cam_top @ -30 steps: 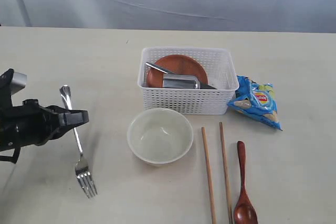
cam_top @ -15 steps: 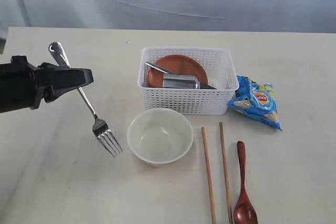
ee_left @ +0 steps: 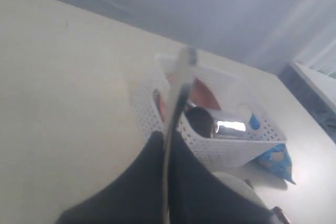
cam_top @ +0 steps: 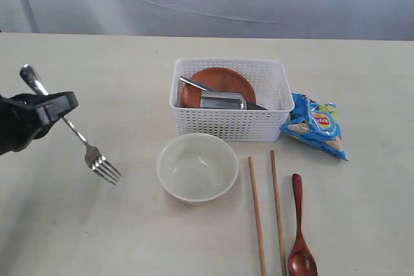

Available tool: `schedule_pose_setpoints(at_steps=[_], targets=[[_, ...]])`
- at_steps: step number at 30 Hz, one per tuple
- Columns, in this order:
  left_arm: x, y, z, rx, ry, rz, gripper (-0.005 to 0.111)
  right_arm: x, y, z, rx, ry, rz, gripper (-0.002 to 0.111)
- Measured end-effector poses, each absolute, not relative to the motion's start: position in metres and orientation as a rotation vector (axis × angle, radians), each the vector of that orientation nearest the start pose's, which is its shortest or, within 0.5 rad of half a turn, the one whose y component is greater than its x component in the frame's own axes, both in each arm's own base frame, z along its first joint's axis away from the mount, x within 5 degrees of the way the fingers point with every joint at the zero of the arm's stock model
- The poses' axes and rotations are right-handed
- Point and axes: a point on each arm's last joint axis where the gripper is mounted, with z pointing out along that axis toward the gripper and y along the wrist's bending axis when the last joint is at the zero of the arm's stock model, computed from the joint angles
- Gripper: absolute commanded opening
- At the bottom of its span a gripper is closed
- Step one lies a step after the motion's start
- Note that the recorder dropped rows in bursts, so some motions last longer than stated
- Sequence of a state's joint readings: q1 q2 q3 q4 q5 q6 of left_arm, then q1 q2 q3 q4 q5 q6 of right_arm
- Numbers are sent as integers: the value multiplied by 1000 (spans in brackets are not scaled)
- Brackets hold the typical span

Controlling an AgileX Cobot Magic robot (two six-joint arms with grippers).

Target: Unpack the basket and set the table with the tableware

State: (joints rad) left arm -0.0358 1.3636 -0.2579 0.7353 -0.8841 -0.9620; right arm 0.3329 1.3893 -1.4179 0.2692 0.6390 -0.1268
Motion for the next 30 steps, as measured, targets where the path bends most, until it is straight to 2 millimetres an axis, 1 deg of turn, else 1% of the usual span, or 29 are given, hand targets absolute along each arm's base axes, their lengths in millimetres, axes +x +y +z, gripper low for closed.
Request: schedule_pose_setpoints(at_steps=[5,8,14,16,20,24,26,30], targets=[[194,-49,173,-35,1906,-758,0,290,116,415,-350,2068,423,57],[197,-45,175,-42,1870,-706,0,290,116,415,-350,2068,423,57],[203,-35,187,-108,1714,-617,0,290,116,415,-350,2068,423,57],[205,-34,190,-83,1698,-581,0,290,116,415,-350,2068,423,57],[210,-37,198,-44,1730,-577,0,290,116,415,-350,2068,423,57],[216,-40,213,-21,1805,-598,0,290,116,415,-350,2068,423,57],[218,-44,221,28,1849,-618,0,290,116,415,-350,2068,423,57],[217,-46,231,40,1946,-636,0,290,116,415,-350,2068,423,57]])
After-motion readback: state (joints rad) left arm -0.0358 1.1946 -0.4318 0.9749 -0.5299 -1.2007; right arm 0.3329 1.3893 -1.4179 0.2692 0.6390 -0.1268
